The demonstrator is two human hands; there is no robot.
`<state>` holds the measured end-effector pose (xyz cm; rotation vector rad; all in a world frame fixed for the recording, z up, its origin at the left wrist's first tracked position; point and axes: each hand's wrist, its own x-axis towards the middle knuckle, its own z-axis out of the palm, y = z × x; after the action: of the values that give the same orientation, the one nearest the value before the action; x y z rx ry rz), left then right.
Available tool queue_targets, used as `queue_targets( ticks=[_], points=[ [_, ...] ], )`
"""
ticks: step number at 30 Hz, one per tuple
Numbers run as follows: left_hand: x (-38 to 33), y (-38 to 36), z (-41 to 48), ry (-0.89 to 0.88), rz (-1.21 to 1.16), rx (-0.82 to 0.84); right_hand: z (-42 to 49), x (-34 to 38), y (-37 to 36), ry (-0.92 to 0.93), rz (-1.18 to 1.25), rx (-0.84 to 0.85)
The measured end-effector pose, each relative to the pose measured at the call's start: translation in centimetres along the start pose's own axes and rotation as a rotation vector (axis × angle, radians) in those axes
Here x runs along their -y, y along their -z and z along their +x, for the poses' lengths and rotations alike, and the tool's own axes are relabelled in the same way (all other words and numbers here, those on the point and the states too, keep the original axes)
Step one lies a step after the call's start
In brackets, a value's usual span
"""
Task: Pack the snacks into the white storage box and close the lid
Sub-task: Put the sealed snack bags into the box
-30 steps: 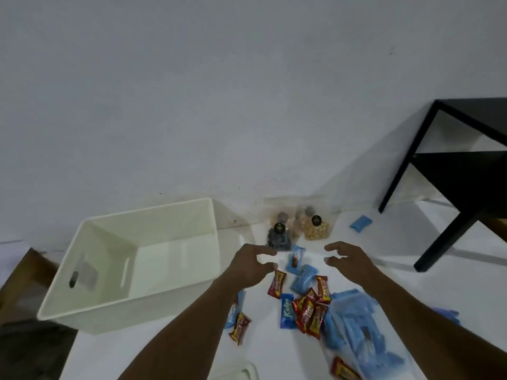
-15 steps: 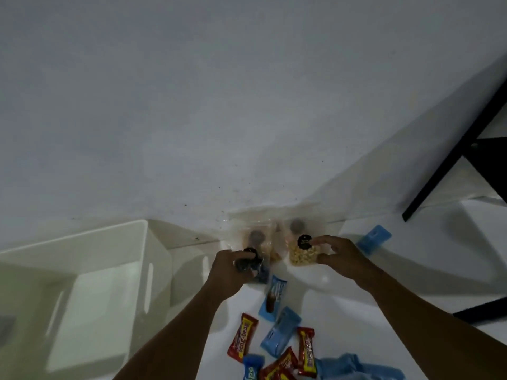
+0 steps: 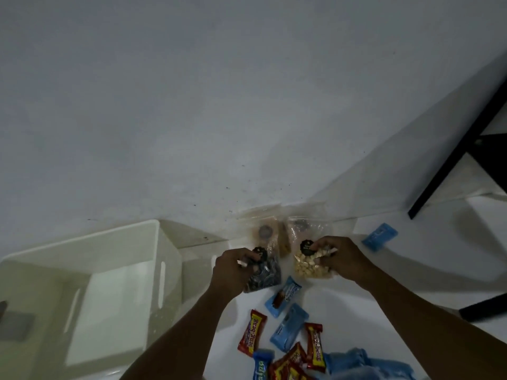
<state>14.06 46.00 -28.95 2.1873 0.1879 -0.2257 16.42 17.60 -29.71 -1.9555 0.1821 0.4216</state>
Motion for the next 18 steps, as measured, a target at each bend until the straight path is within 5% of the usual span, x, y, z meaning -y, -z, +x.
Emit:
queue_targets(
  ticks=[7,18],
  points=[
    [-1.7,11.1,-5.1,-0.108,-0.021,-0.114,-4.3,10.3,-3.9,0.199,-0.022,-0.030],
    [6.1,31.6,-12.4,-0.044,0.005,-0.358,-9.6,25.4,-22.2,0.385,-0.036,0.056]
  ],
)
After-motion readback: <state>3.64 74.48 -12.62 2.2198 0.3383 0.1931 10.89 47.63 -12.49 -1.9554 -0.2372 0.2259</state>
